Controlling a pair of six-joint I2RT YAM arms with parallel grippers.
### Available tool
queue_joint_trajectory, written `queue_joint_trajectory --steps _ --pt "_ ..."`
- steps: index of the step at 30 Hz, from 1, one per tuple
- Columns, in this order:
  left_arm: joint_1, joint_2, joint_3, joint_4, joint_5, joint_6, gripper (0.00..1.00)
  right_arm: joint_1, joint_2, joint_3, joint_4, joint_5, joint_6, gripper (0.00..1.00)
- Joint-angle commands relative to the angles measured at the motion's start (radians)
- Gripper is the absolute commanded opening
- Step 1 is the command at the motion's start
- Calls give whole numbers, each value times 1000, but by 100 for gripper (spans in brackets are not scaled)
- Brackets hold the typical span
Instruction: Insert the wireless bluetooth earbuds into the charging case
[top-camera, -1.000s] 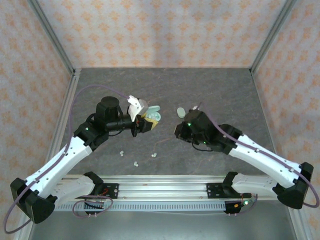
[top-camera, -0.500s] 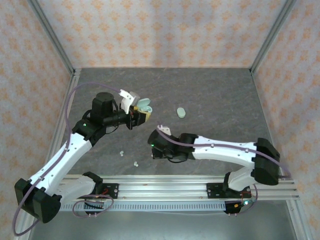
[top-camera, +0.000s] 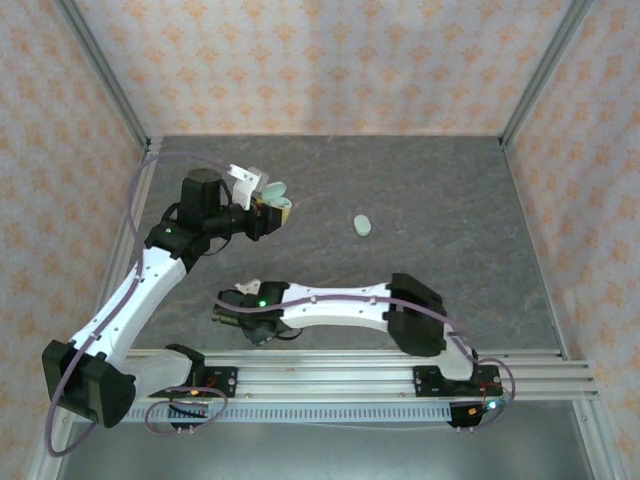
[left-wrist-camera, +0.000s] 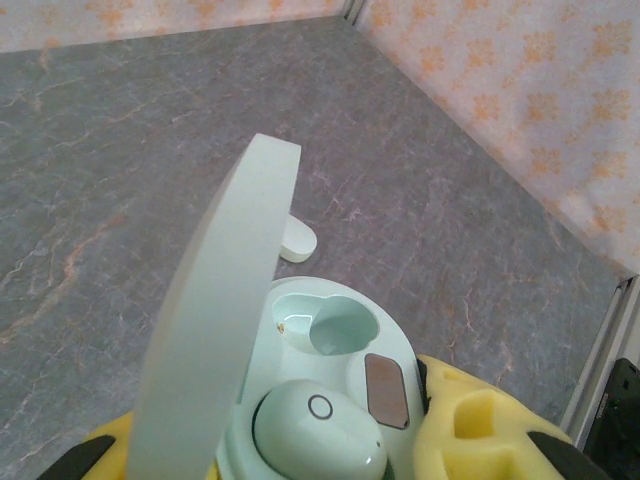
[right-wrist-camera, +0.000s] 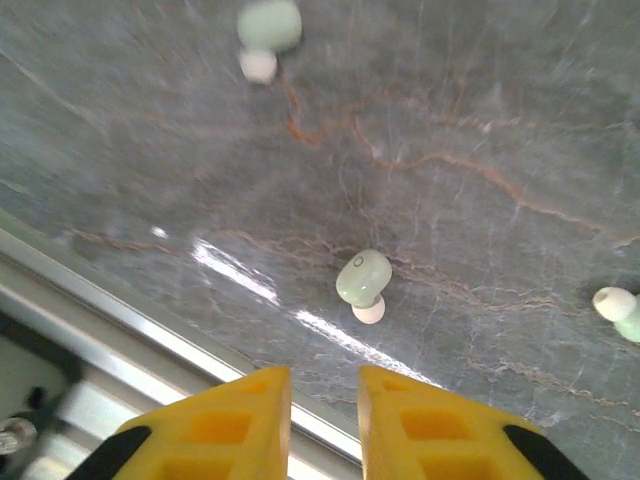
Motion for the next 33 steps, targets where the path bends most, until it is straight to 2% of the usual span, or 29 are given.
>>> queue_joint_trajectory --steps 1,7,33 --pt "15 9 37 -31 -24 29 0 -2 68 87 -144 -22 -53 27" --pt "19 25 41 -17 -21 27 0 -3 167 192 -231 -7 -68 30" --pt "21 18 37 -44 -12 63 0 -54 300 363 -299 -18 -79 29"
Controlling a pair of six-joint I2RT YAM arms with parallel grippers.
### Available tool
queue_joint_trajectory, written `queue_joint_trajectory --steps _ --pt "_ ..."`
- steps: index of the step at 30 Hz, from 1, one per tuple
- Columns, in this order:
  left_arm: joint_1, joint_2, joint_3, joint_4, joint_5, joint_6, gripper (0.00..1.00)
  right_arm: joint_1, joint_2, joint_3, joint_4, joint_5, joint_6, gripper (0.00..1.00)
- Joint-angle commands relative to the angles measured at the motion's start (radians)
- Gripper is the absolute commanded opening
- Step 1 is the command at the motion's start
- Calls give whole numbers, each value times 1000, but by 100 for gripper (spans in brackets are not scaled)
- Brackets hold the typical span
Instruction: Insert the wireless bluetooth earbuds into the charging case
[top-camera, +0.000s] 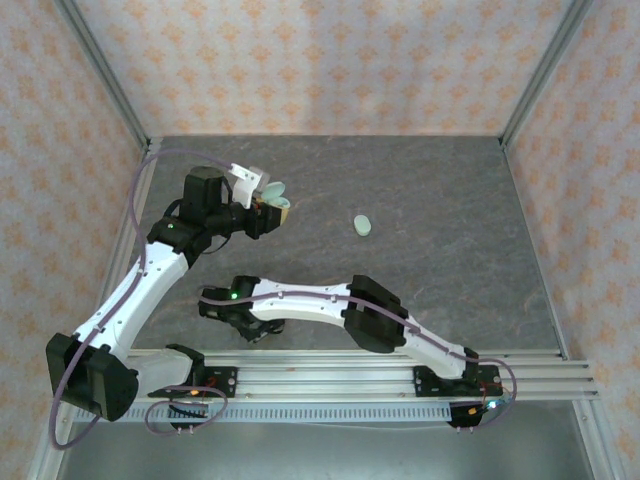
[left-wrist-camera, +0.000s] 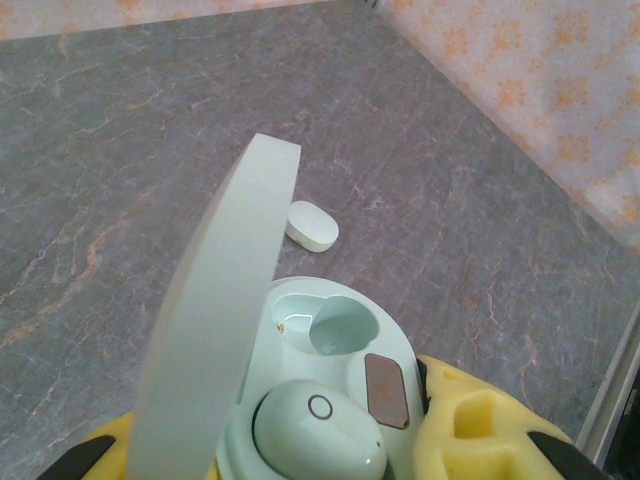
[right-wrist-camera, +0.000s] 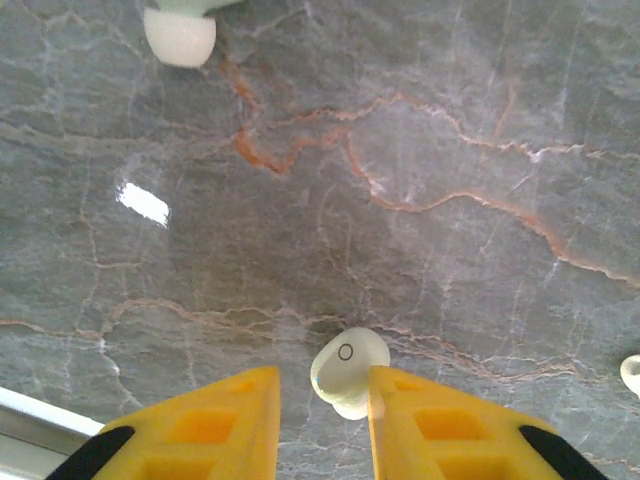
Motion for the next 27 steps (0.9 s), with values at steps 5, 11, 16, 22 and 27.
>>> queue_joint_trajectory --steps 5,11,16,22,27 --pt "12 -16 27 -26 4 30 0 -13 46 56 -67 1 -10 29" --pt "11 -18 24 -25 5 32 0 -15 53 62 -72 2 -9 29" --pt "12 -19 24 -27 4 34 0 -15 69 82 -87 -7 -11 29" --pt "12 -22 27 -38 -1 40 0 -14 81 94 -95 -24 -16 29" --pt "11 -30 24 -39 -4 45 0 -19 79 87 -99 -34 -14 27"
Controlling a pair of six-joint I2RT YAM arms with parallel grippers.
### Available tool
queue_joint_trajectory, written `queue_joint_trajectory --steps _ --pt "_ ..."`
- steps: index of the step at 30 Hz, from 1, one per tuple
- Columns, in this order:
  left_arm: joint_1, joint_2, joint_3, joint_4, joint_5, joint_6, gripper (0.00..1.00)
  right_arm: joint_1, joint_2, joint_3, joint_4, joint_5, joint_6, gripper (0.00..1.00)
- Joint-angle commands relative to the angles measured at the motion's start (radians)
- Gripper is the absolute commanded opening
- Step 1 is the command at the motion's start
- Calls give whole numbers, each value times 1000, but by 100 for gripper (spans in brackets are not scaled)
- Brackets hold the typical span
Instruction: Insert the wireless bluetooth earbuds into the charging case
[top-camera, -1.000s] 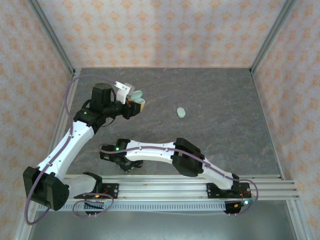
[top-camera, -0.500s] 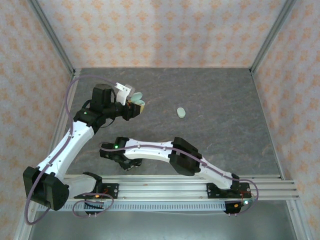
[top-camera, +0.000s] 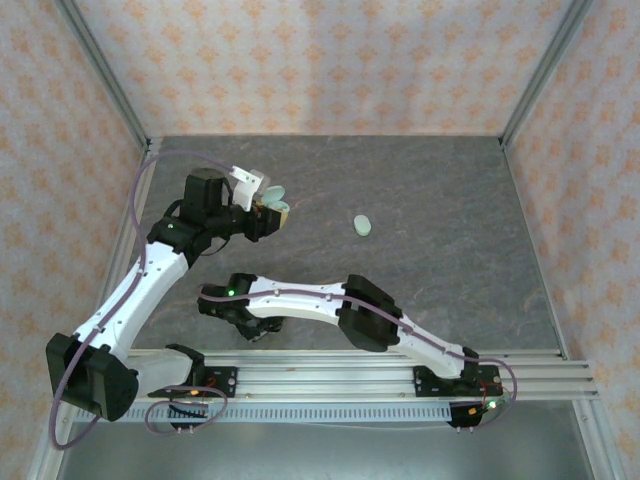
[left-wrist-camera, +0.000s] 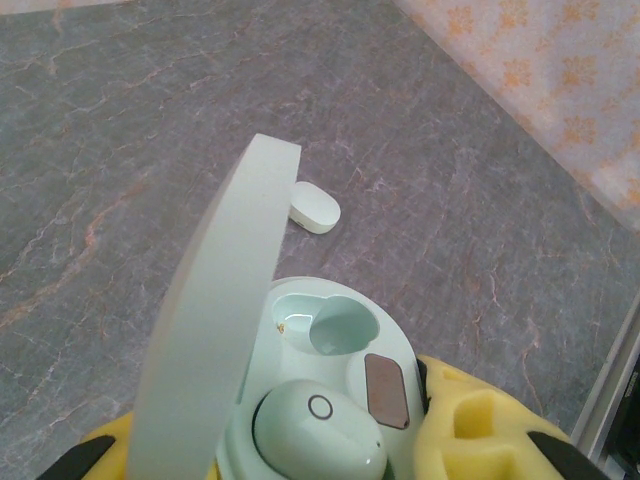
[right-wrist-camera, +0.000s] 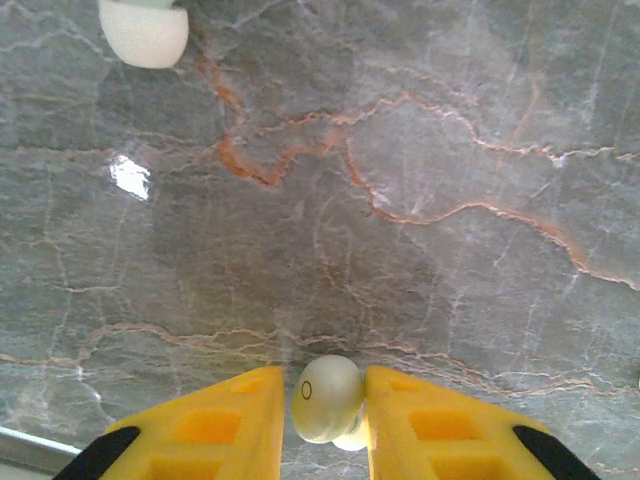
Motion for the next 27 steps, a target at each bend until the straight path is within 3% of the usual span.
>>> queue_joint_trajectory --steps 1,9,13,27 --pt "13 -31 23 -6 -4 25 0 -9 20 17 -43 0 -13 27" --pt "12 -33 27 -4 -6 27 0 -15 17 -10 -42 -20 -9 27" --pt "13 -30 30 -5 -6 29 0 -23 -13 -43 -22 -8 -5 22" --pt "13 -33 33 15 -1 33 0 -60 -366 -316 96 143 29 15"
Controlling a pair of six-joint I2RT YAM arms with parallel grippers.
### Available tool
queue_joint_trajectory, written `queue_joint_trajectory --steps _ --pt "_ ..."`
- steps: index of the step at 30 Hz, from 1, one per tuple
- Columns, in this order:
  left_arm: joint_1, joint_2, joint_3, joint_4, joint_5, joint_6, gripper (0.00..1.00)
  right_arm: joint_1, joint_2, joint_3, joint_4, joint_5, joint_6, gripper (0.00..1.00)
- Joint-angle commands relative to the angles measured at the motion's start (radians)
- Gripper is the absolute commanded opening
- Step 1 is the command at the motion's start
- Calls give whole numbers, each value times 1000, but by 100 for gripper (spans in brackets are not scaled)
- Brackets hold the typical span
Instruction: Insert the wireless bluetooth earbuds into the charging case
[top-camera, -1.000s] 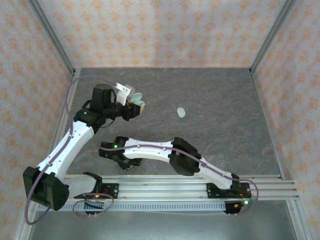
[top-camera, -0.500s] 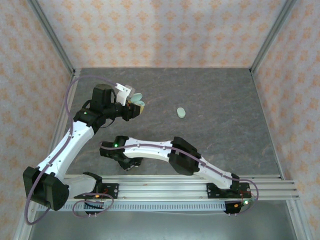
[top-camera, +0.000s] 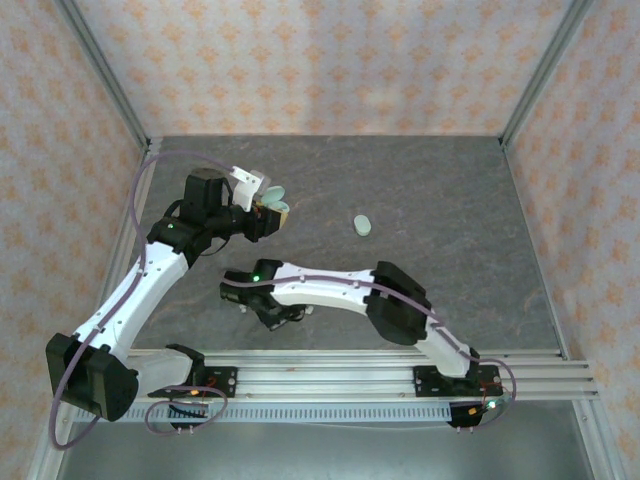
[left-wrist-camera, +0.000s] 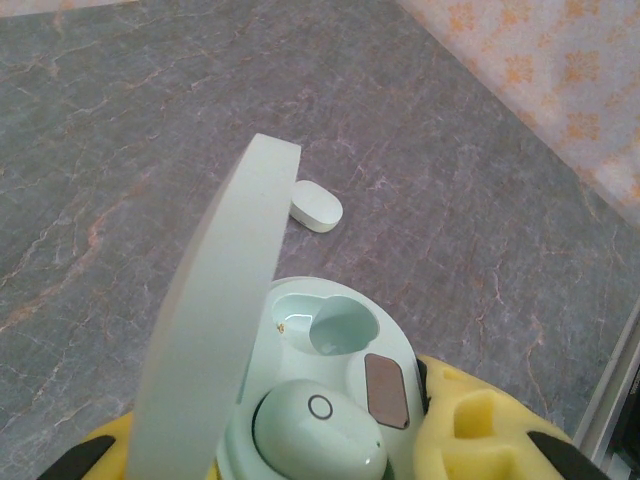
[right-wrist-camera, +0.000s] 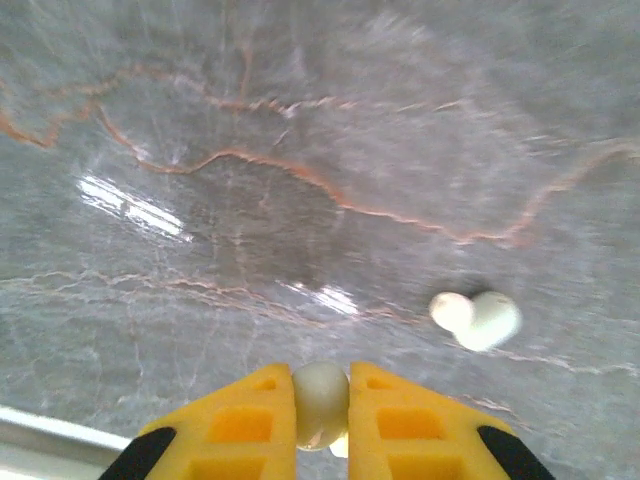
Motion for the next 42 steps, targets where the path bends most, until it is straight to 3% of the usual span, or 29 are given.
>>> queue_joint_trajectory --steps 1,10,15,22,32,42 --pt "11 -35 31 23 8 22 0 1 -140 -38 11 97 27 14" --pt "12 -120 -37 119 93 66 0 -79 -512 -258 88 89 96 13" --pt "12 -171 -81 175 171 78 0 -184 -725 -354 184 -20 117 13" --pt "5 -206 -120 280 294 36 0 -295 -962 -447 485 -258 119 12" --pt "-115 -173 -99 313 296 34 0 -329 -894 -266 536 -469 -25 12" --pt "-166 -165 -84 330 295 13 0 -393 -874 -261 528 -512 -27 12"
